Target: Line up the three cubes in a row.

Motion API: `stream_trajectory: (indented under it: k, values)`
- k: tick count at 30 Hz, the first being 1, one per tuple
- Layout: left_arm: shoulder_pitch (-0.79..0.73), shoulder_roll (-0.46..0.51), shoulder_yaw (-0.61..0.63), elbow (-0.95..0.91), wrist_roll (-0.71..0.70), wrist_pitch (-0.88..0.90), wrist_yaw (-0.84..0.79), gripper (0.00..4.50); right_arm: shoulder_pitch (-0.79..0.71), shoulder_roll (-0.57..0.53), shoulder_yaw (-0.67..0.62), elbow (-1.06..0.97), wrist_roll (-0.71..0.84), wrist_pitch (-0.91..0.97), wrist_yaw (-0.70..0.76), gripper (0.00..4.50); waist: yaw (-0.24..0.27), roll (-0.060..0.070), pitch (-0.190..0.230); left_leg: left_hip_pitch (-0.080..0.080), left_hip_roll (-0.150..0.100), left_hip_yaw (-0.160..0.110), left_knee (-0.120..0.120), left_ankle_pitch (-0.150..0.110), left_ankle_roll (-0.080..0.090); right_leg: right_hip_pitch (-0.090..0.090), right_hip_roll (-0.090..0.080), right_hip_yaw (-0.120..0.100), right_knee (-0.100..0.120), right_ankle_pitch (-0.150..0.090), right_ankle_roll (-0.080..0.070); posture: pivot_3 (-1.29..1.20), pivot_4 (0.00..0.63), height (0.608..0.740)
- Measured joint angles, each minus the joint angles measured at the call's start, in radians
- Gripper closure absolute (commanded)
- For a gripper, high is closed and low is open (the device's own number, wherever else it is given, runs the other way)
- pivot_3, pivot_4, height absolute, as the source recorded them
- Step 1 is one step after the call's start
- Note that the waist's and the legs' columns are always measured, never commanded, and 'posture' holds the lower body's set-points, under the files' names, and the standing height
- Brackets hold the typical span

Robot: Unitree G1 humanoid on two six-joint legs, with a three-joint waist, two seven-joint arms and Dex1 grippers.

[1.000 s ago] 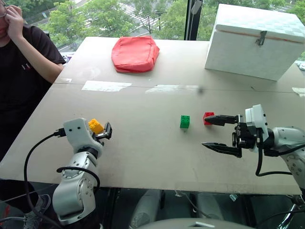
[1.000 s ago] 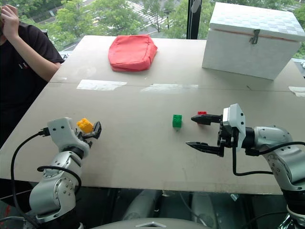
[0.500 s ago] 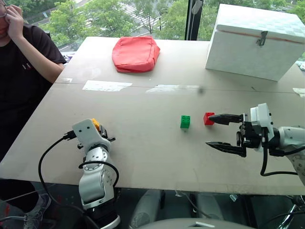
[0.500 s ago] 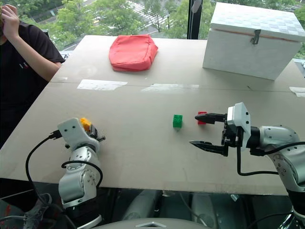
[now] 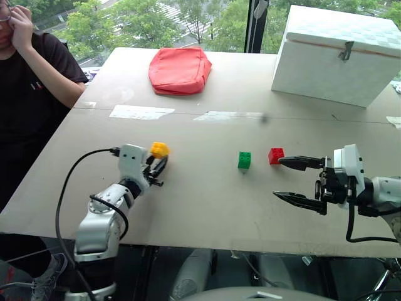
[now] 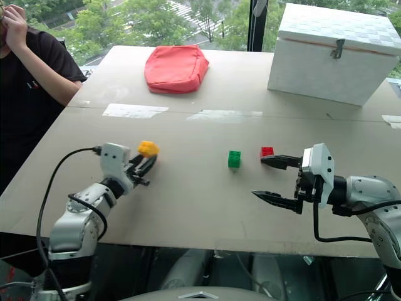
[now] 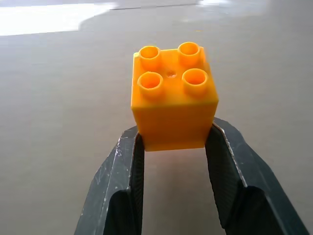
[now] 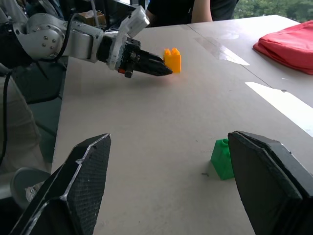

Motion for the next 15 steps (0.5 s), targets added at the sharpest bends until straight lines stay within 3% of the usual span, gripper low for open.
stream_trajectory:
  k: [3,7,15]
  values:
    - [-0.173,0.107,-0.100,0.245,-0.018,-0.115,-0.332,3.31,0.042,0.006,-0.018,-0.039,0.002,0.002,-0.036,0.59,0.002,0.001,0.000,0.000,0.000,-0.001,0.000,0.000,0.000,0.000,0.000,-0.001,0.000,0.000,0.000,0.00,0.150,0.740]
    - [-0.457,0.122,-0.230,0.656,0.072,-0.356,-0.621,3.31,0.124,0.009,-0.060,-0.123,0.017,0.016,-0.096,0.59,-0.003,0.000,0.000,-0.001,-0.001,0.000,0.000,0.000,0.001,0.000,-0.001,0.000,-0.002,0.002,0.004,0.00,0.150,0.740]
    - [-0.775,0.018,-0.336,1.152,0.211,-0.681,-0.843,3.31,0.307,0.034,-0.144,-0.281,0.042,0.042,-0.206,0.59,-0.008,-0.001,0.000,-0.006,-0.002,-0.001,0.000,-0.001,0.003,-0.004,-0.002,-0.001,-0.004,0.003,0.004,0.00,0.150,0.740]
